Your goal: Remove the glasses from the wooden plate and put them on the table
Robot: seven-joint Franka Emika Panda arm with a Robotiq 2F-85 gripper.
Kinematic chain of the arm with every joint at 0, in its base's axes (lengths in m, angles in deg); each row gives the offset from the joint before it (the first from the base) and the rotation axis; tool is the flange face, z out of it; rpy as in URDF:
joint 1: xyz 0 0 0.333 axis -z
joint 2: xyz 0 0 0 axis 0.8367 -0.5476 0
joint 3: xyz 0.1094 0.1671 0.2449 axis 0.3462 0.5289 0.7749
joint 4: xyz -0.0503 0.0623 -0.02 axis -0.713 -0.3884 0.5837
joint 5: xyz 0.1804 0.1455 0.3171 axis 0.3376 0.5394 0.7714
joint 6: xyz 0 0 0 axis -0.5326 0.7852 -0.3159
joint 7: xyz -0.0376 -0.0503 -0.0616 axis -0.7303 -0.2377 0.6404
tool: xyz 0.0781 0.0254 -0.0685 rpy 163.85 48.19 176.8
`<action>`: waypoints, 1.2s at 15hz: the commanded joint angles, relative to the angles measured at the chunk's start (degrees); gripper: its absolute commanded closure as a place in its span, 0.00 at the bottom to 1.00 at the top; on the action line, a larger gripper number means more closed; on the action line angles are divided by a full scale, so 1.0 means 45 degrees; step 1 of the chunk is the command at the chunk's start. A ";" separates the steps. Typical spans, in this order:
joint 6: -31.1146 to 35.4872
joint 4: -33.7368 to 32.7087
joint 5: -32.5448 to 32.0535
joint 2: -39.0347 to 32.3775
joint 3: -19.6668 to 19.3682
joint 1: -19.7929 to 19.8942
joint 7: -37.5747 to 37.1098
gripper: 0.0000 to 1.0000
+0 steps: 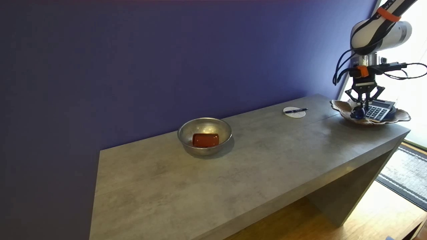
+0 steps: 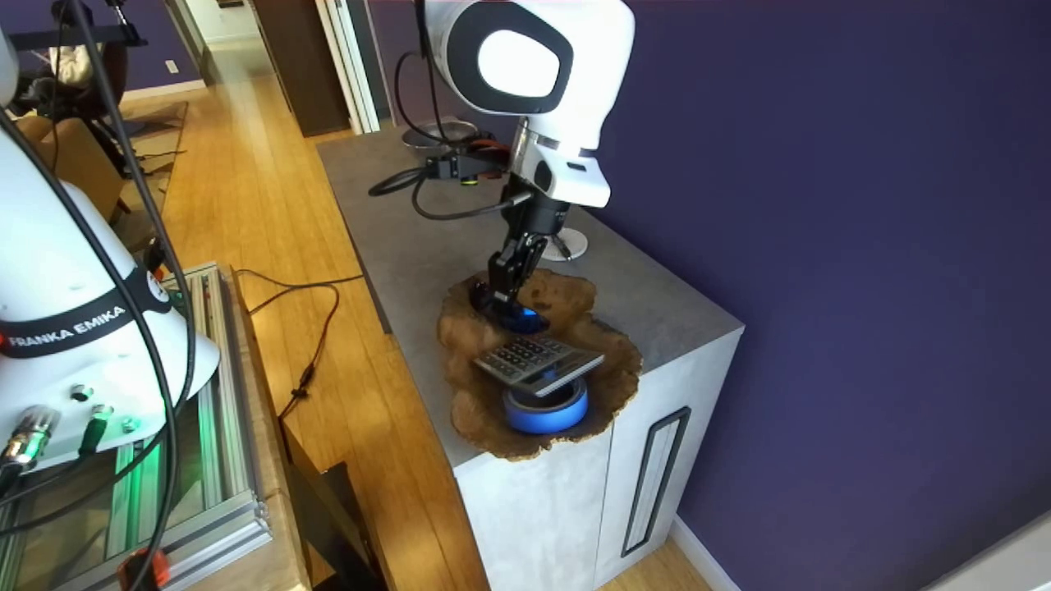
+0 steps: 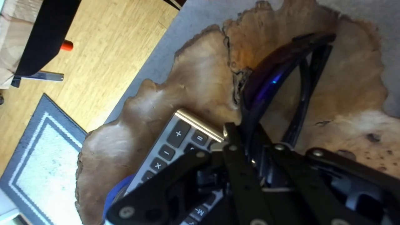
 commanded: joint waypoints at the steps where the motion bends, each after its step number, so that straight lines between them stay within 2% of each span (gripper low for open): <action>1: 0.0668 0.1532 -0.1239 0.2097 -0.0150 -0.0359 0.0621 0.96; 4: 0.1296 0.1808 -0.2345 0.2883 0.0287 -0.0947 0.0192 0.96; 8: 0.1957 0.1392 -0.3360 0.2590 0.1623 -0.2076 -0.0363 0.96; 11: 0.2199 0.1484 -0.3715 0.2568 0.2355 -0.2499 0.0633 0.96; 12: 0.1772 0.1262 -0.3225 0.2461 0.2285 -0.2407 0.0106 0.85; 15: 0.1839 0.1263 -0.3315 0.2413 0.2508 -0.2587 0.0415 0.85; 16: 0.1859 0.1263 -0.3330 0.2412 0.2476 -0.2541 0.0530 0.96; 17: 0.2160 0.1039 -0.3527 0.2088 0.2620 -0.2660 0.0792 0.96; 18: 0.1755 0.0462 -0.3522 0.1608 0.2902 -0.2901 0.1174 0.96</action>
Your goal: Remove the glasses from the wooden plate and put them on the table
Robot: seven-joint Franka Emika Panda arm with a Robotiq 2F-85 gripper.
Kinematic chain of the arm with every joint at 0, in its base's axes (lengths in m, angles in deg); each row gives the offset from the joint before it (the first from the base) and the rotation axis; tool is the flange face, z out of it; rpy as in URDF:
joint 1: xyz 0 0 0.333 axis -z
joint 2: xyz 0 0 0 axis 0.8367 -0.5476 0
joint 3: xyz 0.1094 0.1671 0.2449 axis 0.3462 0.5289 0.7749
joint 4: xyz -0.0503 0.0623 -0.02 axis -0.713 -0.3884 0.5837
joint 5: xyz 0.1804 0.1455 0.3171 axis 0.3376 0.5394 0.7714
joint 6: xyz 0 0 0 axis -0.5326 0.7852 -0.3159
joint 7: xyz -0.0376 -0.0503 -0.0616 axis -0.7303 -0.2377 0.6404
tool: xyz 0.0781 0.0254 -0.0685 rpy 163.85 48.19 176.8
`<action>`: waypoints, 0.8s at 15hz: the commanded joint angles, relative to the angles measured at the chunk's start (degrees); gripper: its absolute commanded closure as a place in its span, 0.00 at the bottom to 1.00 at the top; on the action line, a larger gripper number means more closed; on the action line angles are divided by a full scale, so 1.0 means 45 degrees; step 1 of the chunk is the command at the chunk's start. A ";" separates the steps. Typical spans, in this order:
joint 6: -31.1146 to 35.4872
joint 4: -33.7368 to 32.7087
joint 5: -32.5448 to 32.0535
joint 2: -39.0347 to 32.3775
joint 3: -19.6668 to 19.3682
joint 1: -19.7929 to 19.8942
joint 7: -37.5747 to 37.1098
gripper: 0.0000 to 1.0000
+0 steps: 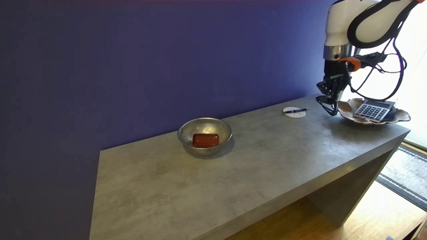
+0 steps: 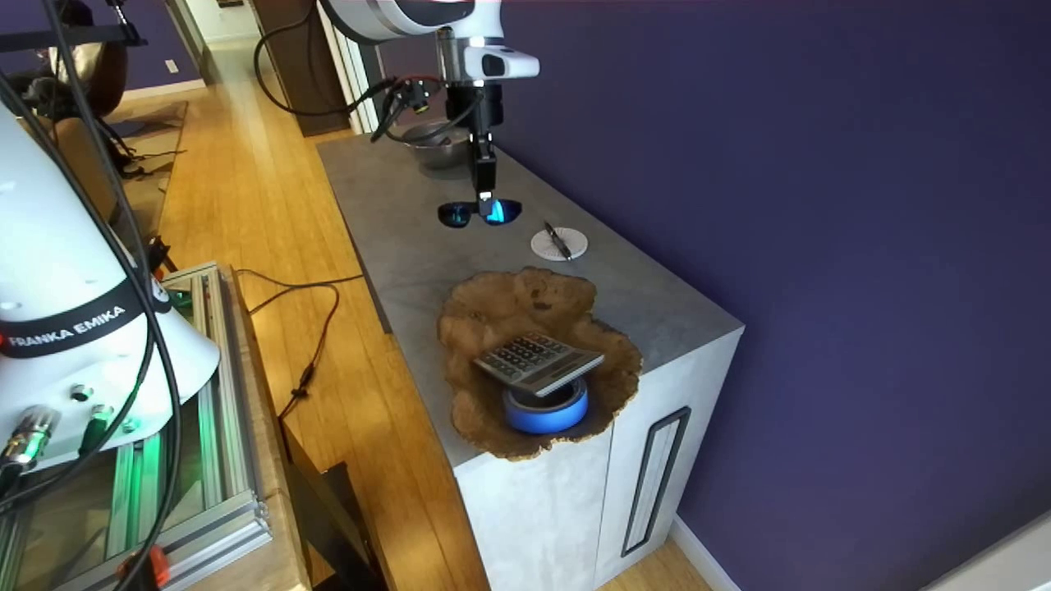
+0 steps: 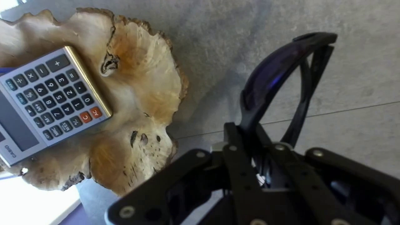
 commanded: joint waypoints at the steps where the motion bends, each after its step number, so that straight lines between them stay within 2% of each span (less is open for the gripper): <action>1: -0.0441 -0.1256 -0.0313 -0.1112 0.0700 -0.0528 0.0830 0.96; 6: -0.2656 -0.4292 -0.1113 -0.2947 0.1619 -0.2534 0.0965 0.96; 11: -0.4829 -0.7803 -0.2658 -0.5031 0.1785 -0.4400 0.1643 0.96; 12: -0.4083 -0.6334 -0.1969 -0.4065 0.1821 -0.4109 0.1124 0.85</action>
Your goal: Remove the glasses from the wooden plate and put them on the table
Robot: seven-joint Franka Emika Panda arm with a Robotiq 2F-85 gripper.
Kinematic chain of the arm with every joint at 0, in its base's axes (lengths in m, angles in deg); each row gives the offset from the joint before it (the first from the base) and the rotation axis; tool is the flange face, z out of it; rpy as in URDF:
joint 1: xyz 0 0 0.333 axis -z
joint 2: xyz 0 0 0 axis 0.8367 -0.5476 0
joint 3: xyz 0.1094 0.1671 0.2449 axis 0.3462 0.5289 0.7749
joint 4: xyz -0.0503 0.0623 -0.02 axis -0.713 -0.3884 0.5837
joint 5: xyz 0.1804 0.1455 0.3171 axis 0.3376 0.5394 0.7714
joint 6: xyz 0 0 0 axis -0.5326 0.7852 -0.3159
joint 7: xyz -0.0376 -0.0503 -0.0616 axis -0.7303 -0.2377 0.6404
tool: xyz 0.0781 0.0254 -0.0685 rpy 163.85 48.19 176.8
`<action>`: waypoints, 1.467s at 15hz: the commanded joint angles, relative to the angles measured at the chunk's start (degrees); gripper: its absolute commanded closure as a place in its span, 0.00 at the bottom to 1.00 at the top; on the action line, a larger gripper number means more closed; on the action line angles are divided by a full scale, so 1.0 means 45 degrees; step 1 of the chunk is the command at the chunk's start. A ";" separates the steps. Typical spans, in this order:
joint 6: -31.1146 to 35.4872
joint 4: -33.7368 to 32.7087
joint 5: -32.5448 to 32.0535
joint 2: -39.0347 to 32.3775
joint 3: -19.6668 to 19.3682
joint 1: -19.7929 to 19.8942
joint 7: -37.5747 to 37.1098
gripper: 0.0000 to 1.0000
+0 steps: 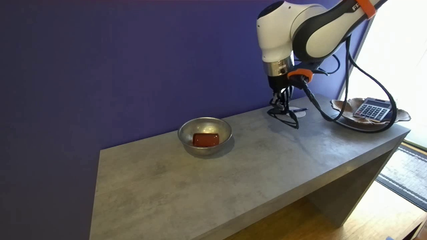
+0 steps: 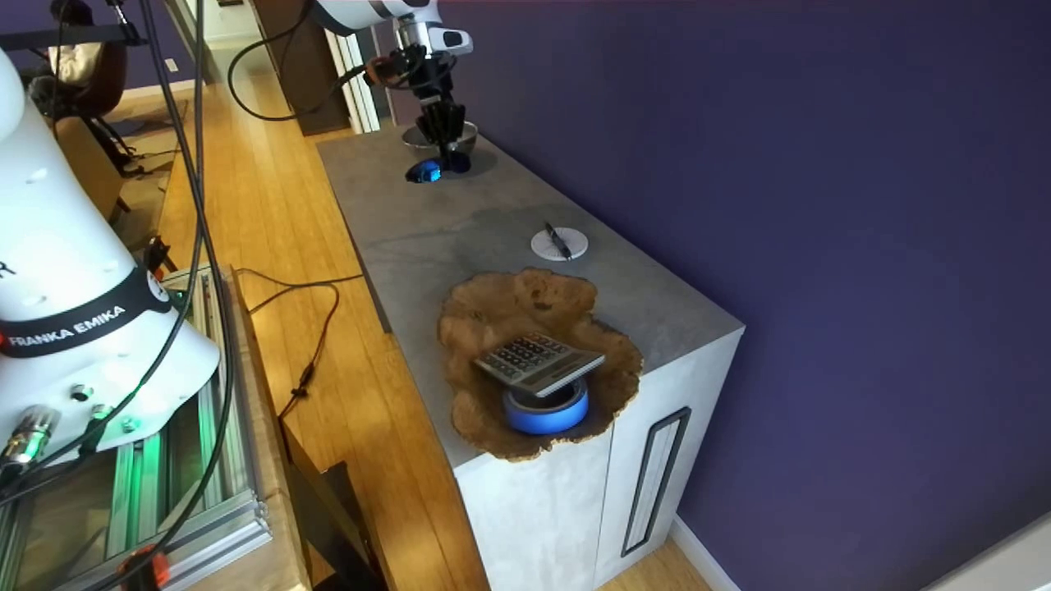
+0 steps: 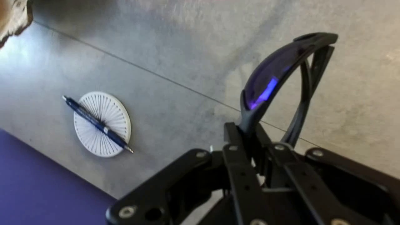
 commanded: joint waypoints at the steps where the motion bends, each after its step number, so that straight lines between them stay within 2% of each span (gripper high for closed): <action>1: -0.0278 -0.0563 -0.0169 -0.0354 -0.0014 -0.0251 0.0119 0.85; 4: -0.0487 -0.1229 -0.0334 -0.0877 -0.0083 -0.0403 0.0315 0.85; 5: -0.0487 -0.1251 -0.0341 -0.0900 -0.0116 -0.0380 0.0364 0.96; 7: -0.1083 -0.2229 -0.1214 -0.1705 -0.0100 -0.0700 0.1660 0.96; 11: -0.2029 -0.4285 -0.1495 -0.2734 0.0212 -0.1004 0.4161 0.96; 16: -0.2869 -0.6918 -0.2468 -0.4196 0.0070 -0.1326 0.7451 0.96; 20: -0.1524 -0.8282 -0.3735 -0.5447 0.0071 -0.1325 0.9277 0.96; 22: -0.0366 -0.8472 -0.4204 -0.5871 0.0137 -0.1166 1.0065 0.96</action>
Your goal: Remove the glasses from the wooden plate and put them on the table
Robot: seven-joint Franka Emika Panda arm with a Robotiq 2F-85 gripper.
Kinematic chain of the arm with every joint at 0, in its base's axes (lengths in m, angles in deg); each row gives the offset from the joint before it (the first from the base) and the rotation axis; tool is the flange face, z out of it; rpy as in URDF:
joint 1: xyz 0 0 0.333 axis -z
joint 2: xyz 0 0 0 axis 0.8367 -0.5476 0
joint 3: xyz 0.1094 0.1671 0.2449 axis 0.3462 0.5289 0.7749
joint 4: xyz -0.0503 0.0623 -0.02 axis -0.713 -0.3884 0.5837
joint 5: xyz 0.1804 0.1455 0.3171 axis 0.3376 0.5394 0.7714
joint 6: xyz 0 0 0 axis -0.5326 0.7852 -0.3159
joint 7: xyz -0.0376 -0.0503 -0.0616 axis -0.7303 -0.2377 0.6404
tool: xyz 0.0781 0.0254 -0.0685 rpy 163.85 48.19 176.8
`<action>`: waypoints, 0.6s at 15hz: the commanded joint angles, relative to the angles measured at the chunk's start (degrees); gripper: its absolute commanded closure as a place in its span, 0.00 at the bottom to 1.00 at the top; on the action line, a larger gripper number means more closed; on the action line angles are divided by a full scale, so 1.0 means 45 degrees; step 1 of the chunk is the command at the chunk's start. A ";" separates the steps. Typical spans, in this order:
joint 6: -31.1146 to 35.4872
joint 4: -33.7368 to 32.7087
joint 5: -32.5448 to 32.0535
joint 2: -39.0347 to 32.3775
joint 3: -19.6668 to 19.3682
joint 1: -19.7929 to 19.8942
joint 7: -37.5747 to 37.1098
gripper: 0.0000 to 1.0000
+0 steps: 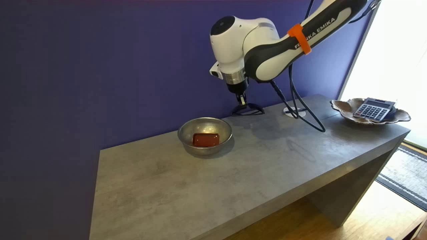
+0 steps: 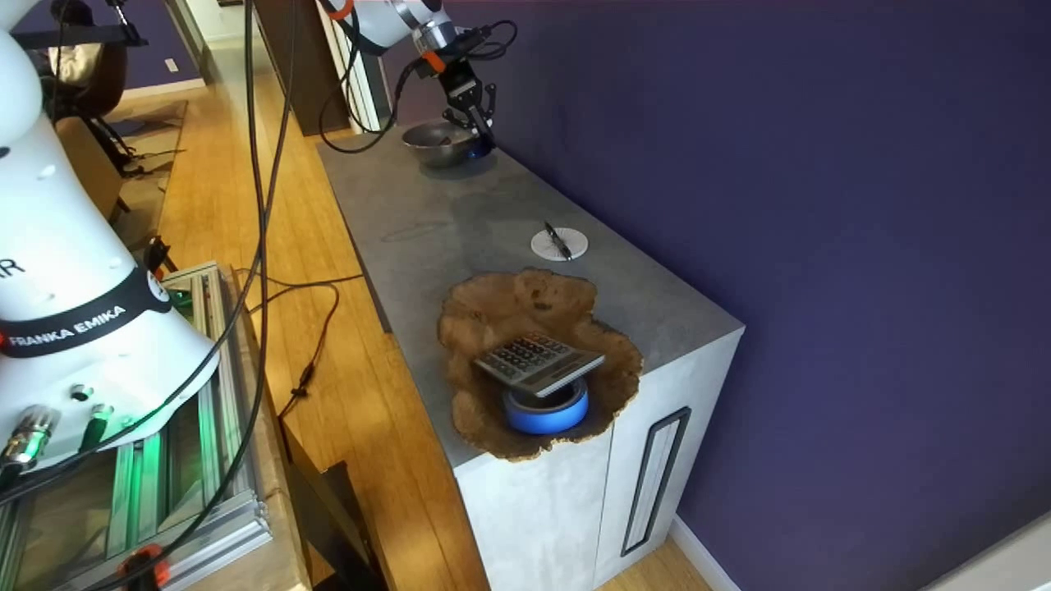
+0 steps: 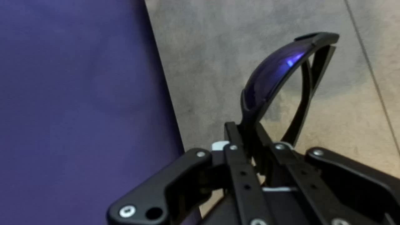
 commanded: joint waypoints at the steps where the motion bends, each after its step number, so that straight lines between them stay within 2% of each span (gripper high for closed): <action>1: 0.1713 -0.0949 -0.0969 -0.1088 0.0063 0.0153 0.1498 0.96; 4: 0.2896 -0.0401 -0.1276 -0.0996 -0.0116 0.0263 0.1896 0.96; 7: 0.3197 -0.0130 -0.1319 -0.0947 -0.0302 0.0294 0.2090 0.96; 8: 0.3281 -0.0154 -0.1238 -0.1013 -0.0305 0.0329 0.2146 0.60; 9: 0.3305 -0.0143 -0.1165 -0.1036 -0.0291 0.0362 0.2227 0.58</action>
